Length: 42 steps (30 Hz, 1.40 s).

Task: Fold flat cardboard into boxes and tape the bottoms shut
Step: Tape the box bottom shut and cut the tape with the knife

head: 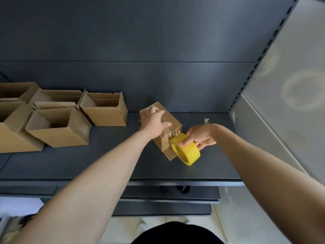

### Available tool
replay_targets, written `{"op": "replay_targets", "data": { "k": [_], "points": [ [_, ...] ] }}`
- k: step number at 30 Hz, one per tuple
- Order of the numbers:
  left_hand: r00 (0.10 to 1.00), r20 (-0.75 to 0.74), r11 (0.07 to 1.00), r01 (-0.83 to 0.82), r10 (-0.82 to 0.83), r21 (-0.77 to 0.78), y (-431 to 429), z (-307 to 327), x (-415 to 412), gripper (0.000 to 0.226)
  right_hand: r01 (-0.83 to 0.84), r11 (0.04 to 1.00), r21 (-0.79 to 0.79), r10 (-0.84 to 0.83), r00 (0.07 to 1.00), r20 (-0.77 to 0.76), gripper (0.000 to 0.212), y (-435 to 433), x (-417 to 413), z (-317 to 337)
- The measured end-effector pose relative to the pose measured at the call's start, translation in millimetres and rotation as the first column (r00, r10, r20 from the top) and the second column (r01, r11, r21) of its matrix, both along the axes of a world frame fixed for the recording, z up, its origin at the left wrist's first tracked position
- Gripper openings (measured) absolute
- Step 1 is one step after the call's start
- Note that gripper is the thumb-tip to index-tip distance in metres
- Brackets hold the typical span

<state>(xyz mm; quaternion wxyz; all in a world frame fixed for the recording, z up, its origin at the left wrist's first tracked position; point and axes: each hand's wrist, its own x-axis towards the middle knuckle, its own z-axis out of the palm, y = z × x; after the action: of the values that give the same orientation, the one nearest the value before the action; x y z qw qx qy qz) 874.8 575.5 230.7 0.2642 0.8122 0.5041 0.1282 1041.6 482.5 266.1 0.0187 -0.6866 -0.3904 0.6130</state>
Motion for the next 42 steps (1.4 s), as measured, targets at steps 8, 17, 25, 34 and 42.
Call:
{"op": "replay_targets", "data": {
  "k": [8,17,25,34,42],
  "points": [
    [0.963,-0.212,0.985,0.158,-0.168,-0.066,-13,5,-6,0.115,0.097,0.993,-0.060,-0.102,0.991,-0.087,0.025,2,-8,-11],
    [0.955,-0.243,0.985,0.163,-0.171,-0.052,-16,12,0,0.104,0.163,0.975,-0.149,-0.175,0.982,-0.072,0.037,6,-17,-11],
    [0.949,-0.225,0.973,0.199,-0.220,-0.112,-12,7,-12,0.102,0.116,0.988,-0.105,-0.120,0.992,-0.030,0.074,-8,-23,-25],
    [0.894,-0.410,0.968,0.236,-0.180,0.089,-18,-2,-1,0.107,0.128,0.992,0.005,-0.127,0.988,-0.091,0.053,-14,-20,-23],
    [0.951,-0.268,0.981,0.181,-0.156,0.072,-23,-4,-8,0.101,0.141,0.988,0.061,-0.126,0.972,-0.199,0.028,-19,-19,-24]
  ]
}}
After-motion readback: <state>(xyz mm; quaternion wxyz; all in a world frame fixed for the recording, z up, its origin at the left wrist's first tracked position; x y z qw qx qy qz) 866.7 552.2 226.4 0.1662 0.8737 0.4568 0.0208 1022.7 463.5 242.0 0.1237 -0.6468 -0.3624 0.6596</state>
